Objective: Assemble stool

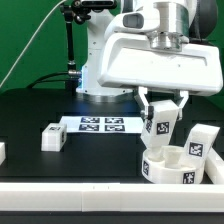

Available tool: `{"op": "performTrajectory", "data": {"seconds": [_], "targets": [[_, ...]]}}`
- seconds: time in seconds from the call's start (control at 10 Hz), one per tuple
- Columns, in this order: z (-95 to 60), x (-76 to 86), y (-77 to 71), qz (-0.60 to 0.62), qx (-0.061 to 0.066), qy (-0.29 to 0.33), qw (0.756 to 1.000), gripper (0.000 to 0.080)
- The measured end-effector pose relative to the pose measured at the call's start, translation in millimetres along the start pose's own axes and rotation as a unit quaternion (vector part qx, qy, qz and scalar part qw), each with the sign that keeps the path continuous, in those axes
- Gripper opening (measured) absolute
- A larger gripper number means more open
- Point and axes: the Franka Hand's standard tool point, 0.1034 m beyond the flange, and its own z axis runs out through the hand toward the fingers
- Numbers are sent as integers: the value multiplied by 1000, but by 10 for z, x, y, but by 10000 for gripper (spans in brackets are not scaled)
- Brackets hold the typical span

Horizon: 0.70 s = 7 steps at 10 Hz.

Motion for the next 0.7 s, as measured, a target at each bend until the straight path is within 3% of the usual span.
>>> {"op": "performTrajectory", "data": {"seconds": [0.7], "targets": [[55,33,9,-1,-2,3,1000,327]]}}
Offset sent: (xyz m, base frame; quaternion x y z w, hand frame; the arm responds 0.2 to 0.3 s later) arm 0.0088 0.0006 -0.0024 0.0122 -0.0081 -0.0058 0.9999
